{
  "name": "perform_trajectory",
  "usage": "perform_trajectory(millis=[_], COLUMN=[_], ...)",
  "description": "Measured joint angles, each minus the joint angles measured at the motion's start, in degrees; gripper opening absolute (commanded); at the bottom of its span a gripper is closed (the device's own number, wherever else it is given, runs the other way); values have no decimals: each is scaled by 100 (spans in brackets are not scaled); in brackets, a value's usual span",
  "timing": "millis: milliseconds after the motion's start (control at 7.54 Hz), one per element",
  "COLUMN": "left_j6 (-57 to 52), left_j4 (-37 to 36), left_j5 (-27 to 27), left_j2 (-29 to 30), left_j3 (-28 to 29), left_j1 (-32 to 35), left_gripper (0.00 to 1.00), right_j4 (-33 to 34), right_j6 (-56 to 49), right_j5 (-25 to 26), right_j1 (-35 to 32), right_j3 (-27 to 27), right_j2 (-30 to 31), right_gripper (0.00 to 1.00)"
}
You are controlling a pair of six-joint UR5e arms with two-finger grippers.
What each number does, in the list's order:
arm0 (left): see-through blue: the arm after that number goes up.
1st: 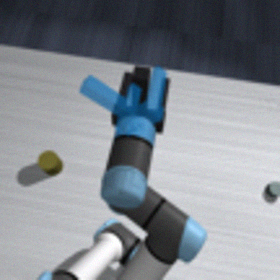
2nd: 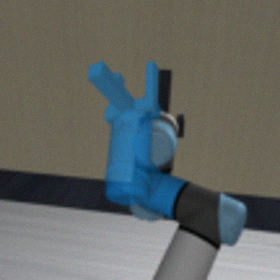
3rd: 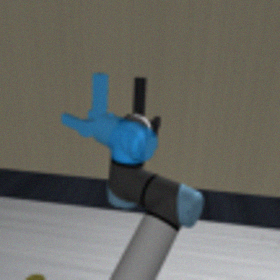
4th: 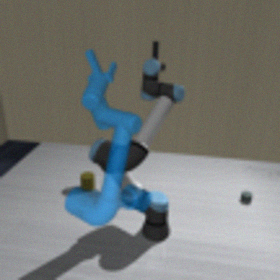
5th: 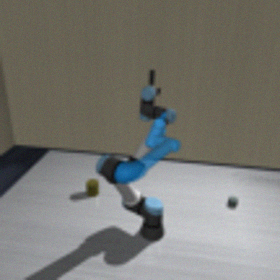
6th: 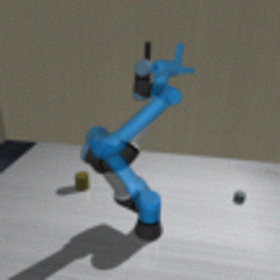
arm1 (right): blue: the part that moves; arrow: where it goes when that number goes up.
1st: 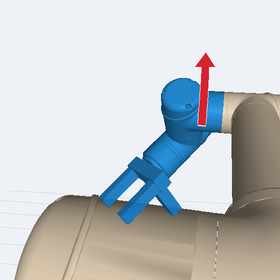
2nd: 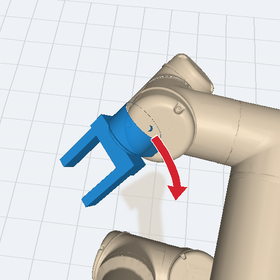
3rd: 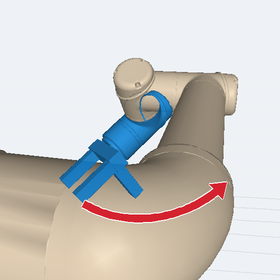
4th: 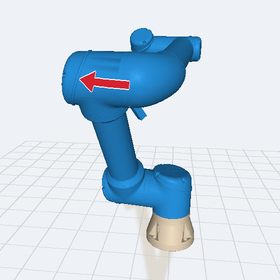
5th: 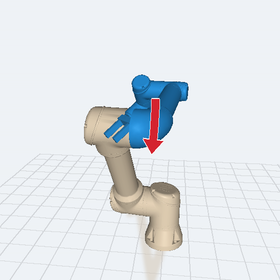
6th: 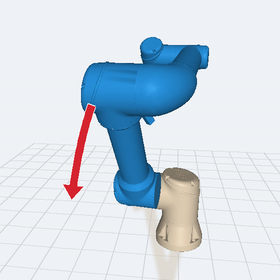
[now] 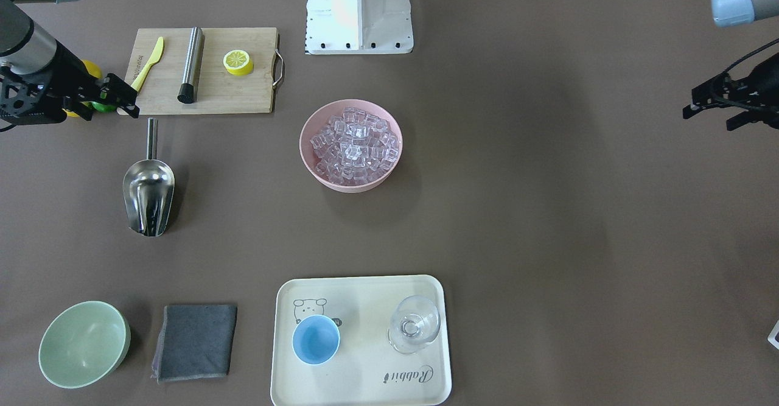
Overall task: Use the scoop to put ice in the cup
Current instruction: 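Grasp the metal scoop with the right gripper while the left arm reaches toward the bowl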
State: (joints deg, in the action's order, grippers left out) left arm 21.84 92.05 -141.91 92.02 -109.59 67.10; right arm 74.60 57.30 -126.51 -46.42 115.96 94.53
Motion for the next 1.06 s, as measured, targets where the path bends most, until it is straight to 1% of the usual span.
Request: perform_trajectory(millis=[265, 398, 531, 664, 796, 929, 1062], left_j6=[2059, 2794, 3249, 3636, 3909, 4045, 4211], left_j4=[1276, 1689, 1870, 1932, 1946, 1953, 1960], left_j5=[60, 219, 502, 788, 960, 1030, 1066], left_j2=[214, 415, 601, 810, 1020, 1201, 1362], left_j3=[-2, 28, 32, 45, 85, 149, 200], left_j1=[-991, -1455, -1869, -2222, -2475, -2614, -2712], left_gripper=[97, 96, 94, 85, 82, 82, 78], right_j4=[2, 6, 9, 6, 0, 0, 1], right_j6=[9, -139, -266, -344, -465, -554, -598], right_j5=[138, 187, 256, 293, 300, 290, 282], right_j1=[167, 201, 233, 267, 309, 341, 380], right_j3=[-344, -573, -725, -846, -961, -1036, -1073], right_j2=[-278, -451, -556, -602, -620, -630, -633], right_gripper=[100, 100, 100, 100, 100, 98, 83])
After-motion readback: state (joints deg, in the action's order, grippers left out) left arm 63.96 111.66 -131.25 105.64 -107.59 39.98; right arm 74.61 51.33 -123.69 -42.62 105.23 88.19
